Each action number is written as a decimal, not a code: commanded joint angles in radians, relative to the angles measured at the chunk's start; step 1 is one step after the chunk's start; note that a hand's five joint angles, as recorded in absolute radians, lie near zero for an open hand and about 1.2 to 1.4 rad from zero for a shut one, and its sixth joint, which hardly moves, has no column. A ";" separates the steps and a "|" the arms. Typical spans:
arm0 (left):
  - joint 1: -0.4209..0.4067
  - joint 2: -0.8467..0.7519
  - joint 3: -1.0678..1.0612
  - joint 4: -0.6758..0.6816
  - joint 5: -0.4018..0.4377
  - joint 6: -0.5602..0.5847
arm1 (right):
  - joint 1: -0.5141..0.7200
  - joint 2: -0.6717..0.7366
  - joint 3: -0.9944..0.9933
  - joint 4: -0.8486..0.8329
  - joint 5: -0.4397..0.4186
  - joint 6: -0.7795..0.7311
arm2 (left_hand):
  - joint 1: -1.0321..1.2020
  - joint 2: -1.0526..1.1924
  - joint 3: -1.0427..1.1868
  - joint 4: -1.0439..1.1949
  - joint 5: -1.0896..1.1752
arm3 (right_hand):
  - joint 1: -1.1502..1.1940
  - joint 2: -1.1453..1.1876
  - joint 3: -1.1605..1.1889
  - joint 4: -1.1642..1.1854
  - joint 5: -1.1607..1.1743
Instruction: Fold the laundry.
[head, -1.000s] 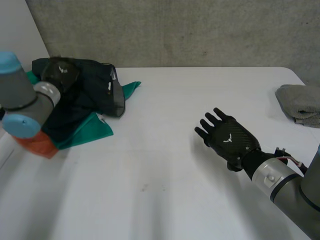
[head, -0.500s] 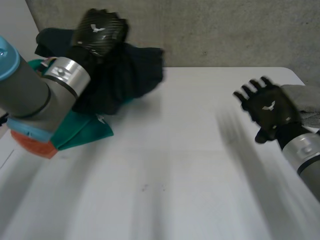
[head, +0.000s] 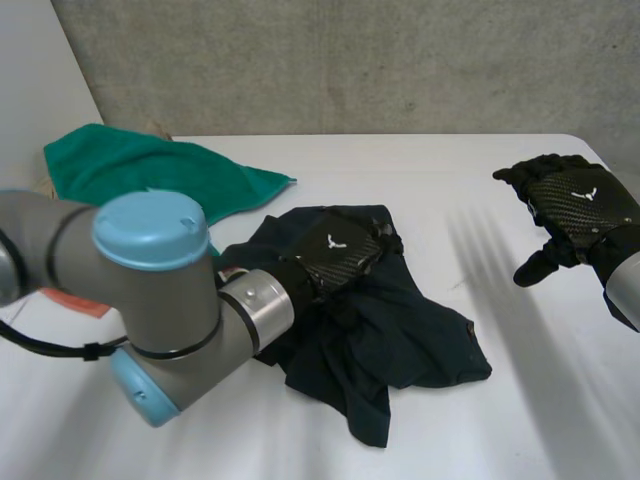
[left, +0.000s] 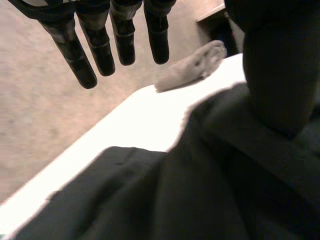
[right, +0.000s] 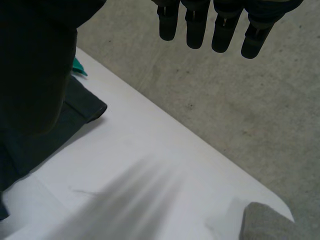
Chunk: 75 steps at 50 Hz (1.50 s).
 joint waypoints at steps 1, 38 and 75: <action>-0.005 0.219 -0.060 -0.081 -0.205 -0.024 | 0.005 -0.007 -0.066 0.193 -0.012 -0.030 | -0.033 -0.003 -0.003 0.004 0.011 | -0.056 -0.036 -0.036 -0.037 -0.048; -0.105 -0.048 -0.101 -0.211 -0.386 -0.457 | 0.223 0.335 0.083 -0.059 -0.003 -0.197 | 0.023 0.053 0.053 0.060 0.066 | 0.310 0.329 0.329 0.328 0.318; 0.124 0.478 -0.012 -0.189 -0.429 -0.023 | 0.177 -0.078 -0.480 0.483 0.065 -0.208 | 1.038 1.069 1.068 1.075 1.082 | 1.166 1.185 1.185 1.185 1.174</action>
